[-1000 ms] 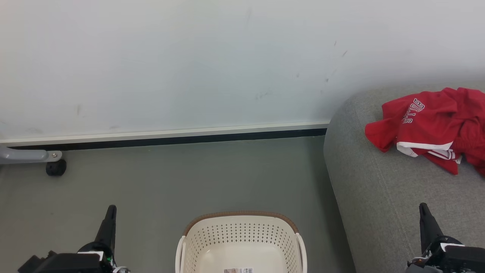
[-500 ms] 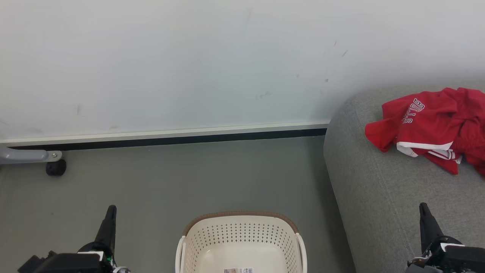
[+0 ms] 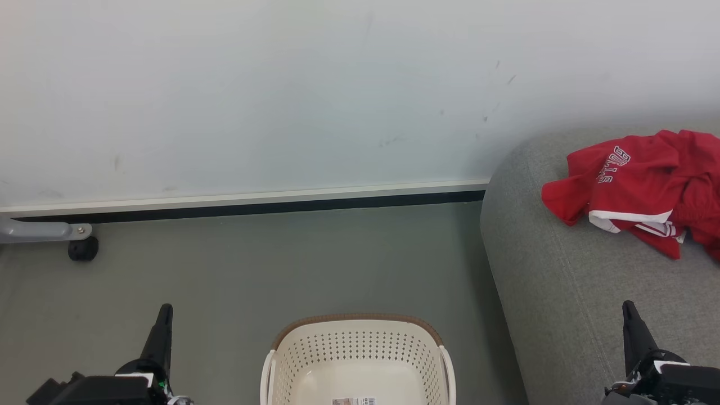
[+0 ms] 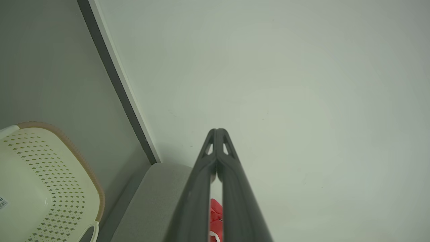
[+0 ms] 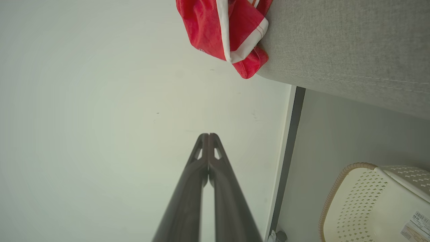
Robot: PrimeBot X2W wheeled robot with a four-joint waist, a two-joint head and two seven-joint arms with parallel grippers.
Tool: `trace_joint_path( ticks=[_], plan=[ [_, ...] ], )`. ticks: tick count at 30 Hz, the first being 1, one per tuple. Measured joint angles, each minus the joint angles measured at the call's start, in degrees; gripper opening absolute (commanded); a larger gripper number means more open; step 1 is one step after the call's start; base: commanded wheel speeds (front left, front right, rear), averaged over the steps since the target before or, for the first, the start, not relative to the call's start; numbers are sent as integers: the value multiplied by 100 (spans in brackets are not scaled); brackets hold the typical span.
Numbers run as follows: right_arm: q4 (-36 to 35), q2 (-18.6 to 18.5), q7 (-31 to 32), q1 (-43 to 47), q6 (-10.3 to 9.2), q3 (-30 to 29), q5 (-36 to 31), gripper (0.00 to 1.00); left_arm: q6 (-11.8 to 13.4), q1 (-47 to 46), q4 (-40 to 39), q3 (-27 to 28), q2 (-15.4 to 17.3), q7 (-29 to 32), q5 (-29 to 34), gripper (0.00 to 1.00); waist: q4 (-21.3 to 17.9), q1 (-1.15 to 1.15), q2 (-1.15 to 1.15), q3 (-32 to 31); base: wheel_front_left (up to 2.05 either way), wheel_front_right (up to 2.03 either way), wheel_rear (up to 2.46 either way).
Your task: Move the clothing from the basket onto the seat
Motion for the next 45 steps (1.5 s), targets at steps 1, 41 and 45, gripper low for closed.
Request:
trace_joint_path(
  ticks=[1, 41, 45],
  plan=[
    [0, 0, 0, 0, 0, 0, 0, 0, 0, 0, 1, 0, 0, 0, 0, 0, 0, 0, 0, 0, 0, 0, 0],
    [1, 1, 0, 0, 0, 0, 5, 0, -1, 0, 8, 0, 0, 0, 0, 0, 0, 0, 0, 0, 0, 0, 0],
    [1, 1, 0, 0, 0, 0, 5, 0, -1, 0, 9, 0, 0, 0, 0, 0, 0, 0, 0, 0, 0, 0, 0]
  ],
)
